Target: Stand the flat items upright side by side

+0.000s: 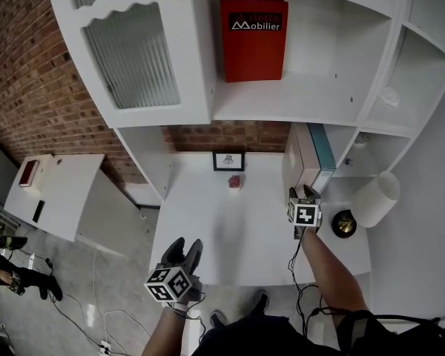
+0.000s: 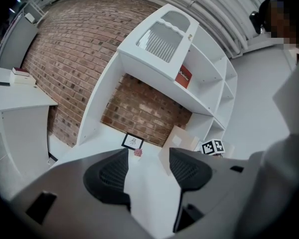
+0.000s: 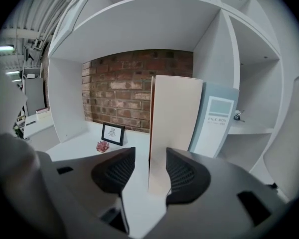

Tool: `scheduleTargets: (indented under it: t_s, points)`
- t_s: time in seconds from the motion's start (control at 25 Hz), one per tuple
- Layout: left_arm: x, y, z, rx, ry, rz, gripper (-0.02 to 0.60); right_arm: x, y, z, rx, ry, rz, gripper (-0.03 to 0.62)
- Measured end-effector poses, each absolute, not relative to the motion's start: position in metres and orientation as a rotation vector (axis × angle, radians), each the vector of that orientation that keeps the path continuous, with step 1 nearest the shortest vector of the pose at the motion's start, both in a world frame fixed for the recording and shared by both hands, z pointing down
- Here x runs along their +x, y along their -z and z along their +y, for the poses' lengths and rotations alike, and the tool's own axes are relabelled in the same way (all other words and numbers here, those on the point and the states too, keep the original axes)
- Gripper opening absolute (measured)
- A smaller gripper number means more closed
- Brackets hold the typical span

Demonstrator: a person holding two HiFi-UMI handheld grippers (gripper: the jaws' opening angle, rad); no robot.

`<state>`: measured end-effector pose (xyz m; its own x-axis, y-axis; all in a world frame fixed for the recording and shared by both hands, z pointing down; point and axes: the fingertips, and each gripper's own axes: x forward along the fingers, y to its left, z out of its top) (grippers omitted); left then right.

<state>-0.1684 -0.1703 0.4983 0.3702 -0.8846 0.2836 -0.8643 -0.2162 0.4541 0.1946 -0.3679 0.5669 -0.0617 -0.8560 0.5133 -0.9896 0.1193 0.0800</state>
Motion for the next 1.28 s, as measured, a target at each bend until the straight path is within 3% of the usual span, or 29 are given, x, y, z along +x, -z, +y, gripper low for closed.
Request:
scheduleTargets:
  t_s: [0.32, 0.64, 0.92, 1.28]
  points:
    - [-0.166, -0.474, -0.189, 2.167, 0.069, -1.524, 0.255, 0.124, -0.501, -0.329, 1.752, -0.448, -2.311, 0.181]
    - [-0.192, -0.379, -0.212, 2.373, 0.071, -1.719, 0.238, 0.041, -0.371, -0.291, 1.654, -0.109, -2.628, 0.116]
    - [-0.213, -0.318, -0.215, 2.448, 0.078, -1.87, 0.216, 0.02, -0.297, -0.271, 1.661, 0.161, -2.708, 0.011]
    - [-0.216, -0.295, -0.214, 2.47, 0.081, -1.912, 0.206, 0.011, -0.266, -0.26, 1.665, 0.286, -2.717, 0.0]
